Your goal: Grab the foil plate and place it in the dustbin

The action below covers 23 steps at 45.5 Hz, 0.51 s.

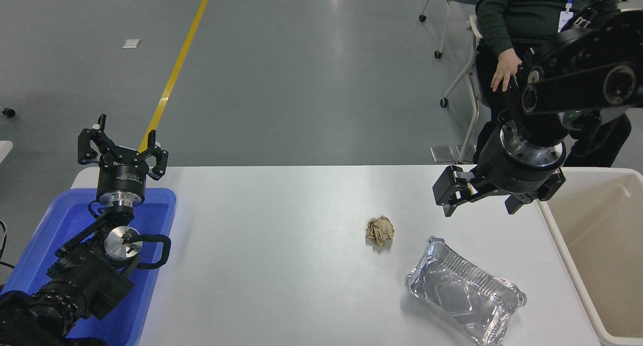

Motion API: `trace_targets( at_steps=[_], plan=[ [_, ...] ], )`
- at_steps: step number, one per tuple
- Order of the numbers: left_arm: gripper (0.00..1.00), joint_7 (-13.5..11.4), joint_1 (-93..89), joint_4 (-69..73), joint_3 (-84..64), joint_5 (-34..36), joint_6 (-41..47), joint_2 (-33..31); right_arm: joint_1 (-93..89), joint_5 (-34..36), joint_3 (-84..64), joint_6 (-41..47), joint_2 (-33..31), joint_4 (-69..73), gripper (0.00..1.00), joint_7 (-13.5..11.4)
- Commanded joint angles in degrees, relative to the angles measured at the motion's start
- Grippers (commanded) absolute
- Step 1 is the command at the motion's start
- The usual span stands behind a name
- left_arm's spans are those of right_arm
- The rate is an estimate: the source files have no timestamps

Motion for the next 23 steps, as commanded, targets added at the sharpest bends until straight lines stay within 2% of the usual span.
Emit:
trace_targets(
  at_steps=[1, 23],
  plan=[
    [0.99, 0.0, 0.1, 0.0, -0.1, 0.0, 0.0, -0.1, -0.1, 0.0, 0.1, 0.0, -0.2, 0.0, 1.00, 0.0],
    [0.99, 0.0, 0.0, 0.0, -0.4, 0.0, 0.0, 0.0, -0.5, -0.3, 0.9, -0.2, -0.1, 0.0, 1.00, 0.1]
  ],
)
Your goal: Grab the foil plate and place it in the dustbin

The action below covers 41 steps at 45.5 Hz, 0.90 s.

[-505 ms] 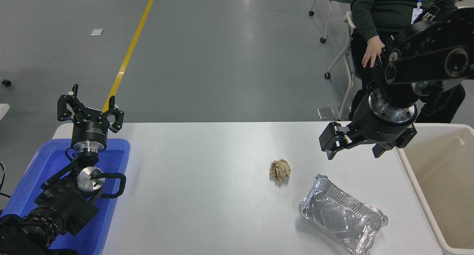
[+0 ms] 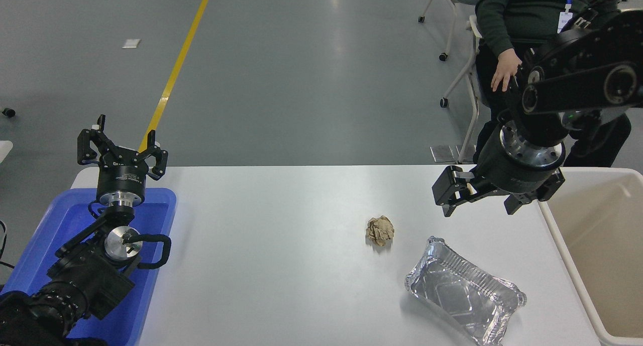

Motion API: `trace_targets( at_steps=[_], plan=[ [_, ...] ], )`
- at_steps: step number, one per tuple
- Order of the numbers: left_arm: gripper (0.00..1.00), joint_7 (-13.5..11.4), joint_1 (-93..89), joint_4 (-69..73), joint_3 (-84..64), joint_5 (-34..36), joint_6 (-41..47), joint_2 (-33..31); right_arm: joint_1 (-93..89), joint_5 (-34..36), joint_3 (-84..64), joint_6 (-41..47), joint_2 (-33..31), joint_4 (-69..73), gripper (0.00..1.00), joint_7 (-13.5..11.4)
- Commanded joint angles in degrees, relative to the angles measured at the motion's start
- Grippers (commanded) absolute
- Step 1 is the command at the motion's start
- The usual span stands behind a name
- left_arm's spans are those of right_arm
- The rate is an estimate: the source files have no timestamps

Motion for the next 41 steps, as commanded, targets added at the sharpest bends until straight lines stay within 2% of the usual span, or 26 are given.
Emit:
trace_targets(
  at_steps=[1, 8, 18, 28, 41],
  plan=[
    [0.99, 0.0, -0.1, 0.0, 0.0, 0.0, 0.0, 0.0, -0.7, -0.2, 0.3, -0.2, 0.1, -0.1, 1.00, 0.1],
    [0.99, 0.0, 0.0, 0.0, 0.0, 0.0, 0.0, 0.1, -1.9, -0.4, 0.3, -1.9, -0.4, 0.1, 1.00, 0.1],
    [0.99, 0.0, -0.1, 0.0, 0.0, 0.0, 0.0, 0.0, -7.5, -5.3, 0.1, -6.3, -4.3, 0.4, 1.00, 0.1],
    [0.99, 0.0, -0.1, 0.0, 0.0, 0.0, 0.0, 0.1, -15.5, -6.1, 1.7, -8.3, -12.9, 0.4, 1.00, 0.1],
    [0.99, 0.0, -0.1, 0.0, 0.0, 0.0, 0.0, 0.1, -26.4, -12.8, 3.7, -15.2, -22.0, 0.4, 1.00, 0.0]
  ],
)
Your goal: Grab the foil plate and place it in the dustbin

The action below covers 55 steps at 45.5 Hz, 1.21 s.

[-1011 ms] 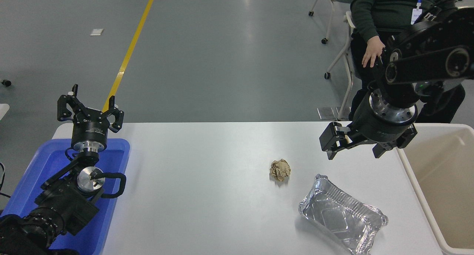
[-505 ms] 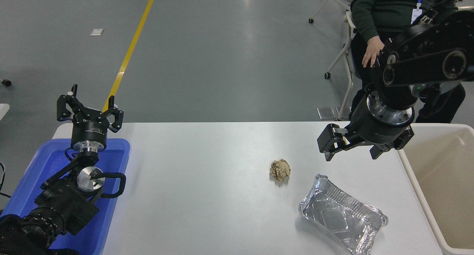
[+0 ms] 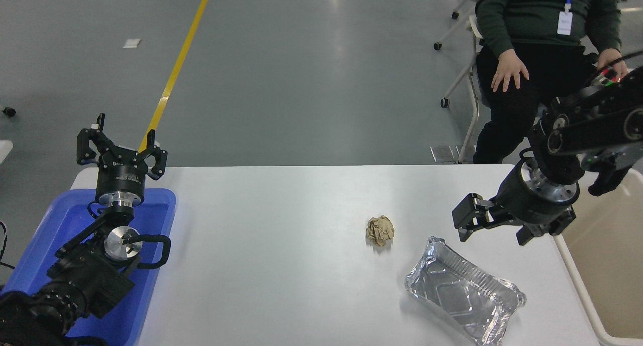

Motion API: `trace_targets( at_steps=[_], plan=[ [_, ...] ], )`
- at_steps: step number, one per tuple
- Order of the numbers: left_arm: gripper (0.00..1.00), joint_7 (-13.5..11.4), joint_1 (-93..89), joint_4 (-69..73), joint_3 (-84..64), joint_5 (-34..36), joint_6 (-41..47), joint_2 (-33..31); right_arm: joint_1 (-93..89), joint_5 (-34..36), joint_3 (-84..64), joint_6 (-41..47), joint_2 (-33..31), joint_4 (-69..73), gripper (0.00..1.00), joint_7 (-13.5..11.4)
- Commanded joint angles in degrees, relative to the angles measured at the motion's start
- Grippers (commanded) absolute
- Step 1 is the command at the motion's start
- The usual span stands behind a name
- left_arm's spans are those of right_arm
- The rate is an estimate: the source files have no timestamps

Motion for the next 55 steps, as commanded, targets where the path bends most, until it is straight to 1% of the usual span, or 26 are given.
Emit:
trace_targets(
  at_steps=[1, 7, 17, 27, 31, 40, 48, 55],
  plan=[
    [0.99, 0.0, 0.0, 0.0, 0.0, 0.0, 0.0, 0.0, -9.9, -4.9, 2.3, -5.3, -8.5, 0.0, 1.00, -0.1],
    [0.99, 0.0, 0.0, 0.0, 0.0, 0.0, 0.0, 0.0, -16.1, -8.9, 3.9, -8.9, -12.8, -0.2, 1.00, -0.1],
    [0.99, 0.0, 0.0, 0.0, 0.0, 0.0, 0.0, 0.0, -27.1, -9.5, 12.5, -14.7, -17.2, -0.6, 1.00, -0.1],
    [0.99, 0.0, 0.0, 0.0, 0.0, 0.0, 0.0, 0.0, -38.1, -9.9, 15.6, -25.2, -16.5, -5.0, 1.00, 0.0],
    [0.99, 0.0, 0.0, 0.0, 0.0, 0.0, 0.0, 0.0, -41.8, -10.2, 16.3, -28.0, -15.4, -7.8, 1.00, -0.1],
    [0.99, 0.0, 0.0, 0.0, 0.0, 0.0, 0.0, 0.0, -48.1, -12.2, 16.7, -31.5, -13.5, -11.6, 1.00, 0.0],
    [0.99, 0.0, 0.0, 0.0, 0.0, 0.0, 0.0, 0.0, -51.5, -12.1, 18.7, -35.0, -11.7, -14.1, 1.00, -0.1],
    [0.99, 0.0, 0.0, 0.0, 0.0, 0.0, 0.0, 0.0, -52.8, -11.8, 20.5, -36.2, -10.9, -16.3, 1.00, -0.1]
  ],
)
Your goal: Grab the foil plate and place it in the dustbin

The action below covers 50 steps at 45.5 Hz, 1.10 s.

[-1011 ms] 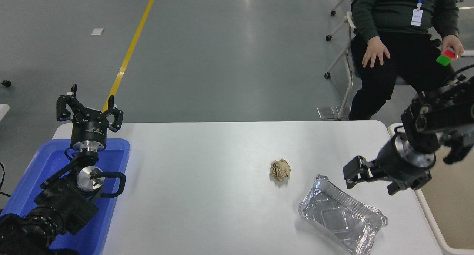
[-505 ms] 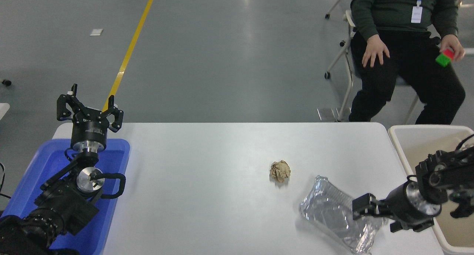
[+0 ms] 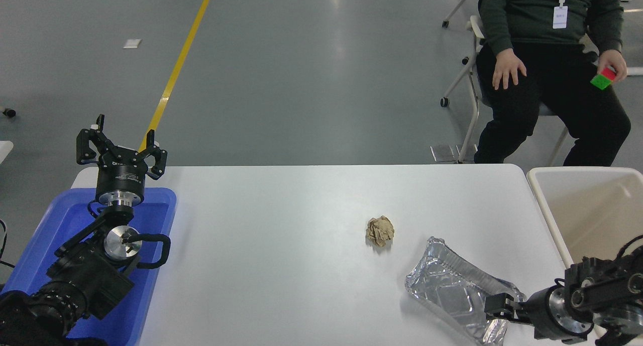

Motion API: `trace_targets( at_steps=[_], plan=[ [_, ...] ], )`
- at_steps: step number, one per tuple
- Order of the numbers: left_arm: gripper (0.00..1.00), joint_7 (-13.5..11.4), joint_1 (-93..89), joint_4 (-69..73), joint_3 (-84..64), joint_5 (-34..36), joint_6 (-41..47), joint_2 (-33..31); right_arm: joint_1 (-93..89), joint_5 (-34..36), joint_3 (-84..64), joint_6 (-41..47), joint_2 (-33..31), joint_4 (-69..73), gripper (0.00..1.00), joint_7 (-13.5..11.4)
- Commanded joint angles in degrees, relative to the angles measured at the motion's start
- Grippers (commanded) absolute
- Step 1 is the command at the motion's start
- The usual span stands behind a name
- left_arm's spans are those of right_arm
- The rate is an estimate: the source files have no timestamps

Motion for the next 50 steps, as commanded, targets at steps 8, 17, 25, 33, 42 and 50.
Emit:
trace_targets(
  at_steps=[8, 17, 25, 33, 42, 50],
  plan=[
    [0.99, 0.0, 0.0, 0.0, 0.0, 0.0, 0.0, 0.0, -4.4, 0.5, 2.7, -4.0, 1.6, -4.5, 0.91, 0.1],
    [0.99, 0.0, 0.0, 0.0, 0.0, 0.0, 0.0, 0.0, -5.6, -0.1, 2.5, -4.8, 1.7, -4.5, 0.39, 0.5],
    [0.99, 0.0, 0.0, 0.0, 0.1, 0.0, 0.0, 0.0, -5.5, -0.4, 2.2, -4.8, 1.7, -4.4, 0.00, 0.5],
    [0.99, 0.0, 0.0, 0.0, 0.1, 0.0, 0.0, 0.0, -5.0, -0.4, 2.2, -4.8, 1.2, -4.1, 0.00, 0.5],
    [0.99, 0.0, 0.0, 0.0, 0.1, 0.0, 0.0, 0.0, -4.3, -0.5, 2.0, -4.8, 0.1, -3.6, 0.00, 0.6],
    [0.99, 0.0, 0.0, 0.0, 0.1, 0.0, 0.0, 0.0, -1.0, -1.8, 2.0, -4.8, -3.1, -0.3, 0.00, 0.6]
  ],
)
